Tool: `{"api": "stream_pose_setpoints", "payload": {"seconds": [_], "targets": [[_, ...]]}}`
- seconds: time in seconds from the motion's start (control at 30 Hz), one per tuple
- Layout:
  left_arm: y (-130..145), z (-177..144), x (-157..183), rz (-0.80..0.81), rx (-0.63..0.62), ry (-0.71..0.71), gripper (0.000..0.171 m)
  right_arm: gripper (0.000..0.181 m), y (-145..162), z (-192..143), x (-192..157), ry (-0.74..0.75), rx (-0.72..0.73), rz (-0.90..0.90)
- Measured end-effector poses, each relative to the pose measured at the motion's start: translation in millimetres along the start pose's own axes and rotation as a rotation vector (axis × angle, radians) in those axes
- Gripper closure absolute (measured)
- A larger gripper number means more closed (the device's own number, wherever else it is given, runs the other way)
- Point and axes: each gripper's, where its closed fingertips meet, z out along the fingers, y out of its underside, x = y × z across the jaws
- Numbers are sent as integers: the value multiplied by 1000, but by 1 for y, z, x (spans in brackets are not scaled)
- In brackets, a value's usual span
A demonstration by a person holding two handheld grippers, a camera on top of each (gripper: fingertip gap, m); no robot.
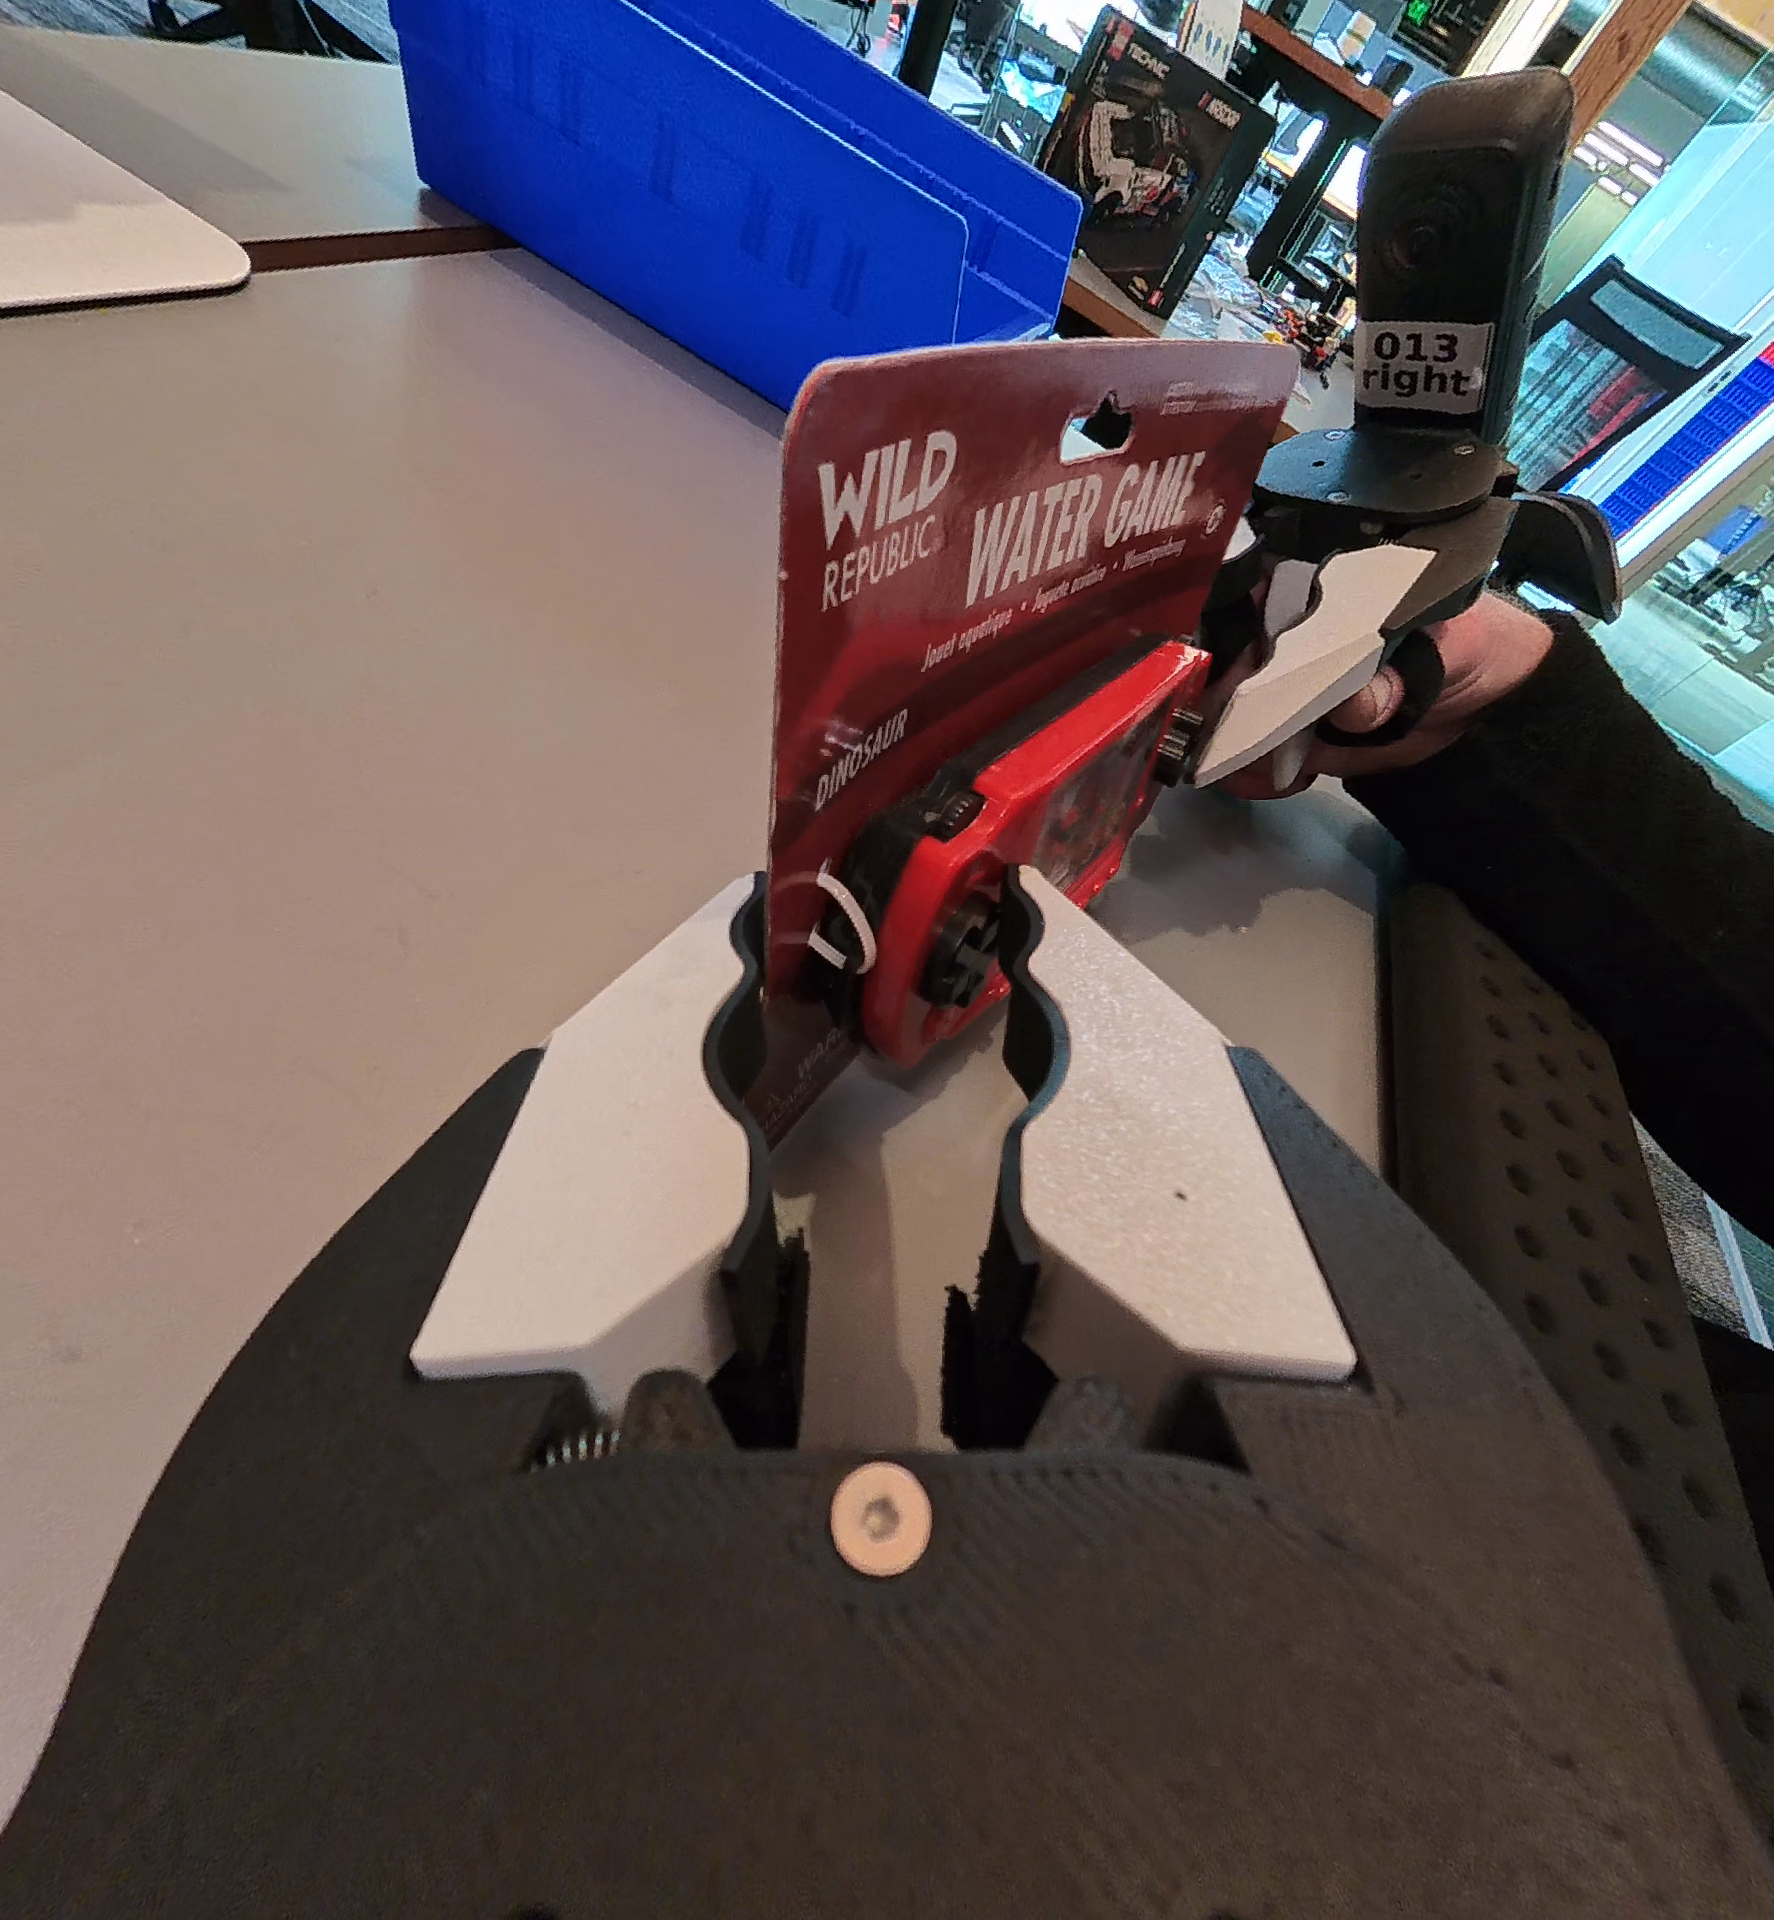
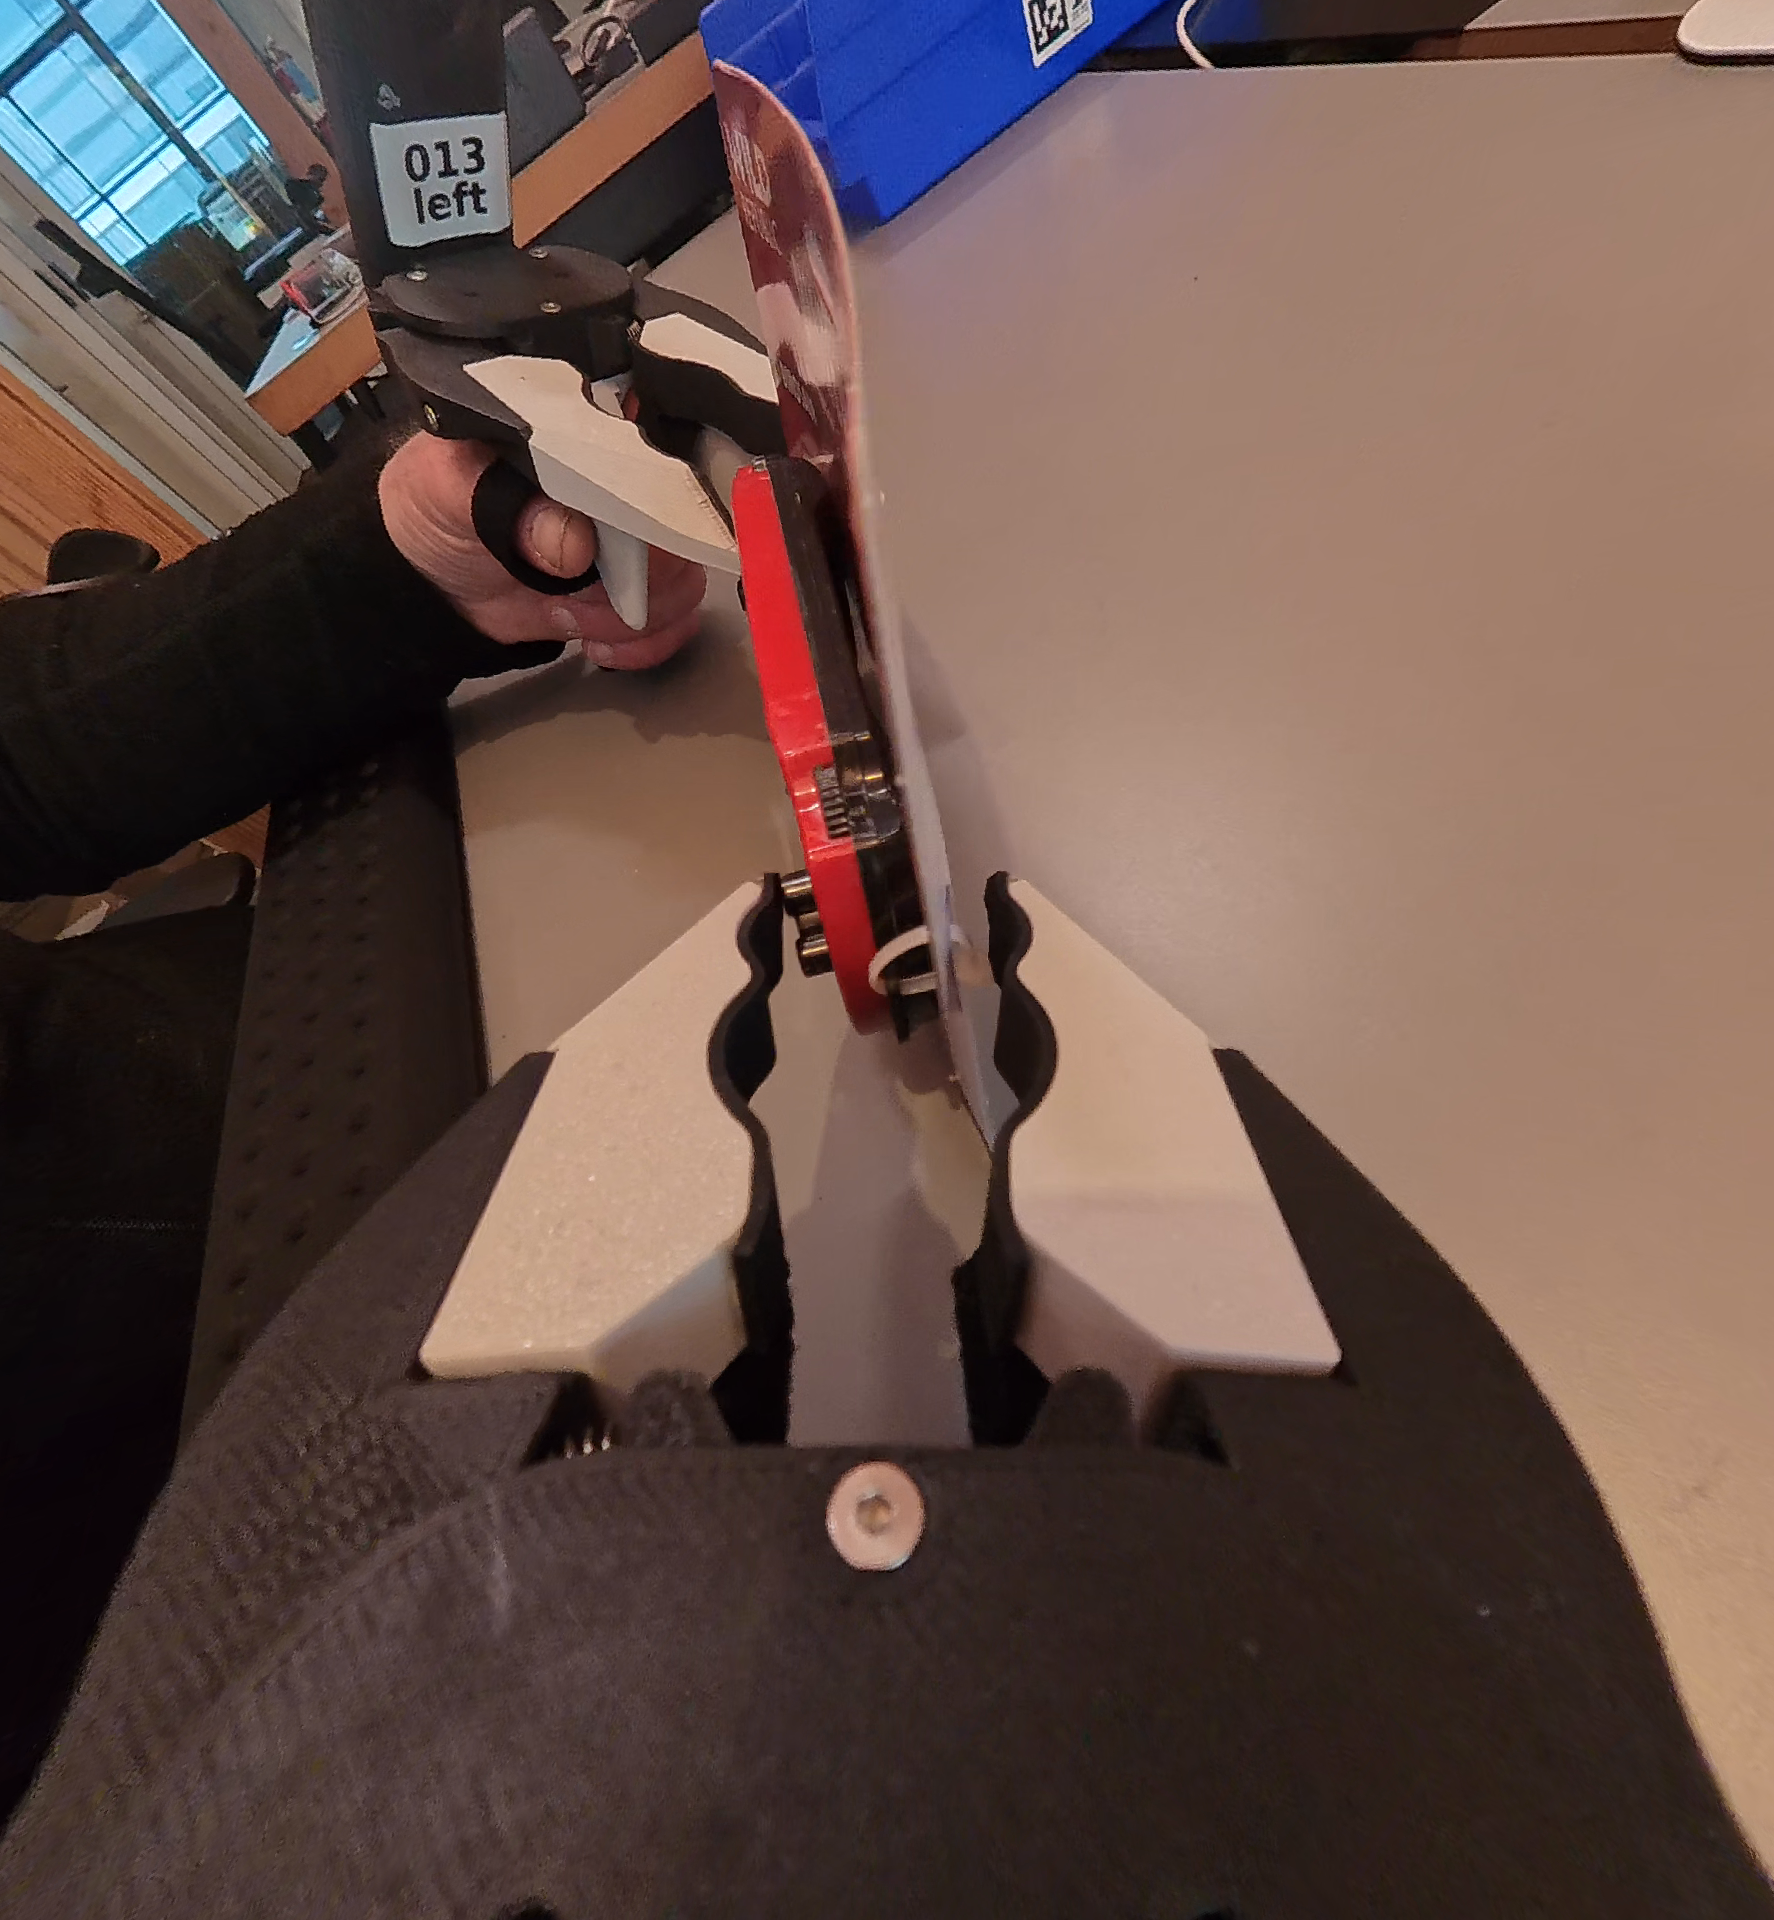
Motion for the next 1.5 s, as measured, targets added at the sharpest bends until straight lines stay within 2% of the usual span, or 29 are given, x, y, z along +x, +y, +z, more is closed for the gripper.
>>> {"api": "stream_pose_setpoints", "payload": {"seconds": [0.4,0.7,0.9,1.07,1.5], "targets": [[-6,-1,1,-15,-27,-19,131,147,-1,1,1,-22,16,39],[-42,-2,11,30,-86,-26,130,155,-25,-14,-10,-126,160,78],[-58,4,20,38,-121,-25,135,143,-34,-21,-8,-120,227,91],[-68,8,25,45,-124,-32,134,152,-37,-25,-9,-124,244,89],[-68,7,29,50,-88,0,136,155,-38,-27,-8,-132,259,95]]}}
